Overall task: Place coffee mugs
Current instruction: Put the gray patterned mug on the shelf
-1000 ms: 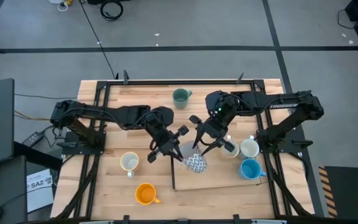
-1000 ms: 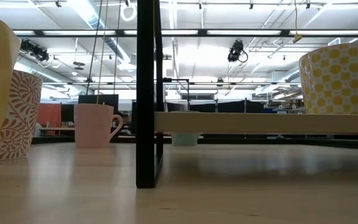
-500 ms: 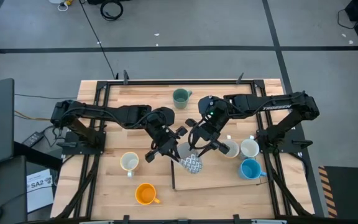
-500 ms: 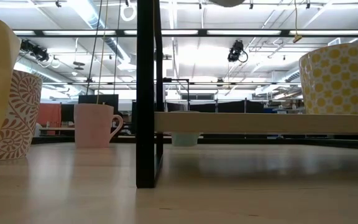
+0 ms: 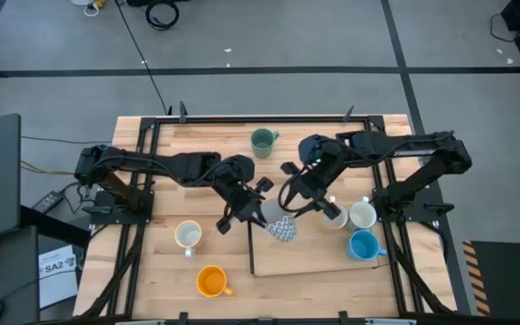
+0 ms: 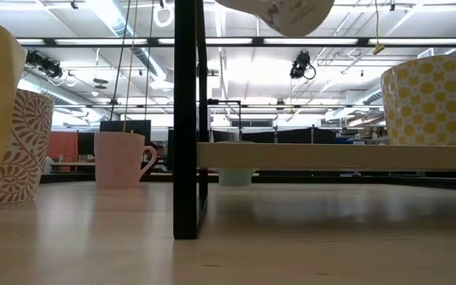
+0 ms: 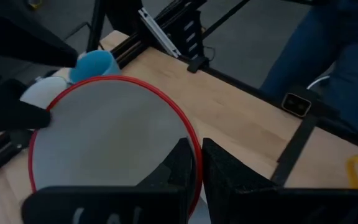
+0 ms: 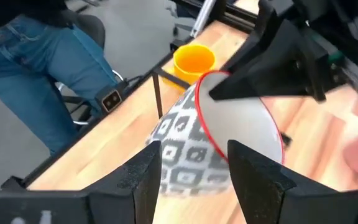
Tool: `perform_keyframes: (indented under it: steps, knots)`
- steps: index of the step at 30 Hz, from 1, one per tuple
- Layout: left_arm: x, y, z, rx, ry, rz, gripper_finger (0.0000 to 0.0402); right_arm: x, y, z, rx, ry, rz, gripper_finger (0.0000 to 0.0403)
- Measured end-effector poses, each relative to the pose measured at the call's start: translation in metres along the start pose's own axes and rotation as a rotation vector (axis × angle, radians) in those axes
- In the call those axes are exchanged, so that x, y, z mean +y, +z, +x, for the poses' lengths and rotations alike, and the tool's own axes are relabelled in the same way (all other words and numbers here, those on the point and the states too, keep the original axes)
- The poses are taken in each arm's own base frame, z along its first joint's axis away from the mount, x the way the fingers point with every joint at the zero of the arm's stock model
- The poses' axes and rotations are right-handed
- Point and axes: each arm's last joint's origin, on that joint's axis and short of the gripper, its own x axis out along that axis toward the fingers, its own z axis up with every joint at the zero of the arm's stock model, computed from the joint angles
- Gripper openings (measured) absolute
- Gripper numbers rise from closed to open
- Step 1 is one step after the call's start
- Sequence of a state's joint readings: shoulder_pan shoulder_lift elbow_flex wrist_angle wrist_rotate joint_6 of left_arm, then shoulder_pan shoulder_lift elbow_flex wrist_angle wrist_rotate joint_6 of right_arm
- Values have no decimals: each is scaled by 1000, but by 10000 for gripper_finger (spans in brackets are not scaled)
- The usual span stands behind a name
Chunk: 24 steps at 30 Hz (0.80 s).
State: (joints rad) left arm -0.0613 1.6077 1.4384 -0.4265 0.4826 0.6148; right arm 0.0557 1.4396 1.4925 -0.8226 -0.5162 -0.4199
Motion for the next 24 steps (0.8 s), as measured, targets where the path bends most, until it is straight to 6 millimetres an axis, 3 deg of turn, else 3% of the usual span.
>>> perform_keyframes:
  steps: [6, 12, 17, 24]
  knots:
    - [17, -5, -6, -31, 65, 16, 27, 17, -5, -26, 50, -31, 86, 187]
    - [33, -20, 2, -32, 100, 0, 27, 36, -10, -51, 89, -105, 139, 187]
    - [38, -37, 21, 7, 74, -39, 27, 45, -10, -68, 63, -150, 124, 187]
    - [36, -48, 41, 40, 35, -65, 27, 48, -9, -74, 43, -167, 111, 187]
